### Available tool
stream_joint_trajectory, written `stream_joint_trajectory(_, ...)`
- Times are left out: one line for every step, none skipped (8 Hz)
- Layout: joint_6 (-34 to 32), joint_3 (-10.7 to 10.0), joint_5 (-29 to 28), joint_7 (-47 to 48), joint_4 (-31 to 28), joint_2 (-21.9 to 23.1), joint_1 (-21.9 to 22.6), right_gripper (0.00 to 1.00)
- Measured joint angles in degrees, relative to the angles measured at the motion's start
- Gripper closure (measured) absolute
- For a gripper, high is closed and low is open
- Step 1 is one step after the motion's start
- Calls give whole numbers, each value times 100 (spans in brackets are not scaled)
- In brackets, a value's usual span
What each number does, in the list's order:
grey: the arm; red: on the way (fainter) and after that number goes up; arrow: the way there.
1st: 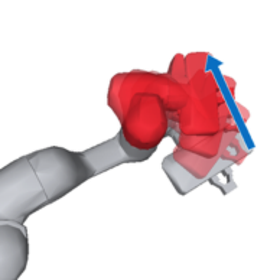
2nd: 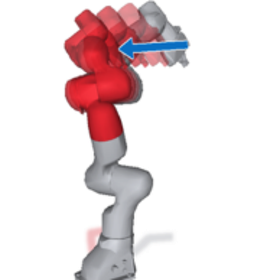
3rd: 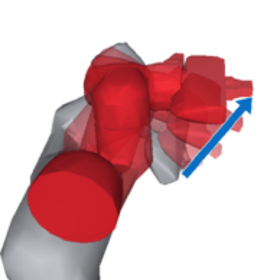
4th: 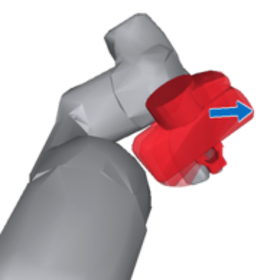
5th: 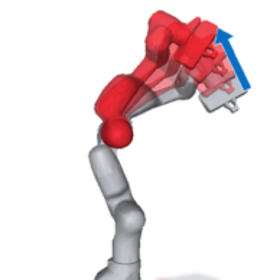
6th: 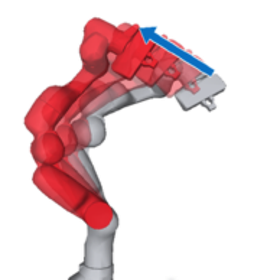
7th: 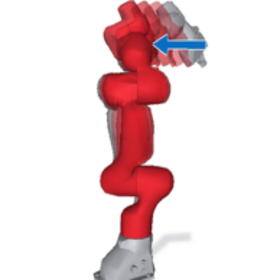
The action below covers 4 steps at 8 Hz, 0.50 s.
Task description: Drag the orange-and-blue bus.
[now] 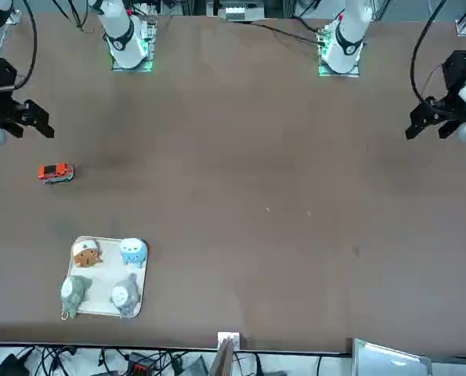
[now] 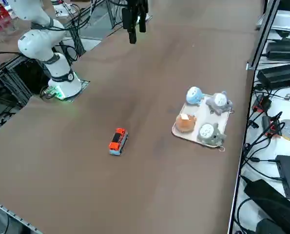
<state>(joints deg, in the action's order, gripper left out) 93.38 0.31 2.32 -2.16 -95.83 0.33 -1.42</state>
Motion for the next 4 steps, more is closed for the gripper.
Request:
stream_joint_trajectory(2, 0, 0, -2, 5, -6, 4, 0)
stream_joint_trajectory(4, 0, 0, -5, 37, -24, 4, 0)
stream_joint_trajectory(4, 0, 0, -7, 101, -58, 4, 0)
stream_joint_trajectory(4, 0, 0, -7, 147, -85, 4, 0)
